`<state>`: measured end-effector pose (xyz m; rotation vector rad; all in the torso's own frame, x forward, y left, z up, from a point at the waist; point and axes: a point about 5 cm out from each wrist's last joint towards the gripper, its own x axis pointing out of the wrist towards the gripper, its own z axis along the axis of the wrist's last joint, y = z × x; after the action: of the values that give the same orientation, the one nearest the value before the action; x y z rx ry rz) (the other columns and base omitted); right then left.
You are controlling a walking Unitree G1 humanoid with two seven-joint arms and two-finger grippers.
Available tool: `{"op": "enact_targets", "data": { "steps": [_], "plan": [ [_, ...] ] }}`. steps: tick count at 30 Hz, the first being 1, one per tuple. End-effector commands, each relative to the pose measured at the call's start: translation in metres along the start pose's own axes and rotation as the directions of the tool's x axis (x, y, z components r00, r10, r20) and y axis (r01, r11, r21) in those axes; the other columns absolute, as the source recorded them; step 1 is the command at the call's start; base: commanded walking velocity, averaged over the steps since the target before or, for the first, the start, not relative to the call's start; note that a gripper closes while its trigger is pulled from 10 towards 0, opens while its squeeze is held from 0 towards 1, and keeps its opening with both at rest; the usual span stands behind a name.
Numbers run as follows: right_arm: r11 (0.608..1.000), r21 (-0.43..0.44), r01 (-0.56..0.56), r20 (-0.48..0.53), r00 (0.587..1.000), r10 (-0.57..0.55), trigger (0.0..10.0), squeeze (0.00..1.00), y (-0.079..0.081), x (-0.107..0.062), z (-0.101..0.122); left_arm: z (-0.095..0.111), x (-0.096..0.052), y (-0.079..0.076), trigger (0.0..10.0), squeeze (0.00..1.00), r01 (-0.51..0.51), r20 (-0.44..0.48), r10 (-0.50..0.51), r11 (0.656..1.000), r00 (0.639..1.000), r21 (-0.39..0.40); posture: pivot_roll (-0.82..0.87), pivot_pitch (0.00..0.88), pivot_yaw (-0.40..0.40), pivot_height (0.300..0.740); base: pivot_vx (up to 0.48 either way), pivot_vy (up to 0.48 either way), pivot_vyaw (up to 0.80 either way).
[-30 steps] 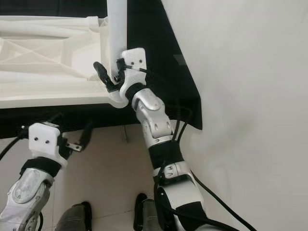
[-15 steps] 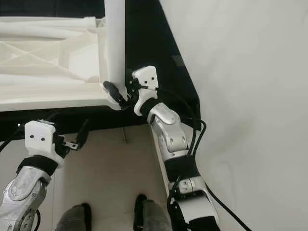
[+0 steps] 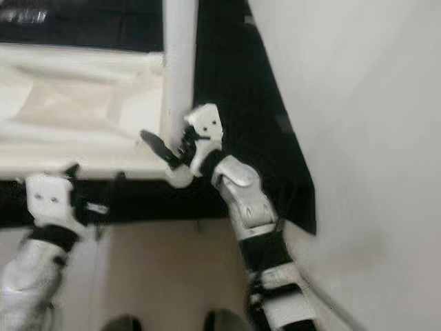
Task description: Building children table
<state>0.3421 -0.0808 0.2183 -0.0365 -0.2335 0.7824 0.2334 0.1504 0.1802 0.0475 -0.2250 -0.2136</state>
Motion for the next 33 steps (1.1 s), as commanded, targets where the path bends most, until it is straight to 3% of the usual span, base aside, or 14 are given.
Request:
{"op": "enact_targets", "data": {
  "steps": [1,7,20,24,26,33],
  "plan": [
    [1.000,0.010,-0.019,-0.007,1.000,0.019,10.0,0.00,0.003,0.003,-0.001,-0.004,-0.004,0.004,10.0,0.00,-0.019,-0.030,0.019,1.000,0.999,0.008,0.14,0.234,-0.114,0.740,0.289,0.000,0.00],
    [1.000,-0.011,-0.023,-0.023,0.999,0.023,10.0,0.00,-0.003,-0.001,-0.002,-0.005,-0.004,0.003,10.0,0.00,-0.013,-0.040,0.013,1.000,0.999,0.012,0.14,0.235,-0.116,0.740,0.257,0.000,0.00],
    [0.999,-0.043,-0.031,-0.055,0.998,0.028,10.0,0.00,-0.011,-0.004,-0.003,-0.009,-0.004,-0.002,10.0,0.00,0.002,-0.062,-0.002,1.000,0.998,-0.012,0.14,0.235,-0.120,0.740,0.000,0.000,0.00],
    [0.978,-0.033,-0.204,-0.037,0.979,0.203,10.0,0.00,-0.015,-0.002,0.002,-0.012,-0.006,-0.018,10.0,0.00,0.108,-0.077,-0.112,0.993,0.991,-0.052,0.14,0.233,-0.122,0.740,0.000,0.000,0.00],
    [0.972,-0.040,-0.230,-0.045,0.973,0.228,10.0,0.00,-0.020,0.003,0.005,-0.014,-0.009,-0.027,10.0,0.00,0.163,-0.091,-0.168,0.985,0.982,-0.066,0.15,0.236,-0.126,0.740,0.000,0.000,0.00],
    [0.966,-0.073,-0.250,-0.073,0.967,0.245,10.0,0.00,-0.027,0.016,0.009,-0.015,-0.013,-0.033,10.0,0.00,0.209,-0.105,-0.215,0.976,0.971,-0.062,0.17,0.248,-0.135,0.740,0.000,0.000,0.00]
  ]
}}
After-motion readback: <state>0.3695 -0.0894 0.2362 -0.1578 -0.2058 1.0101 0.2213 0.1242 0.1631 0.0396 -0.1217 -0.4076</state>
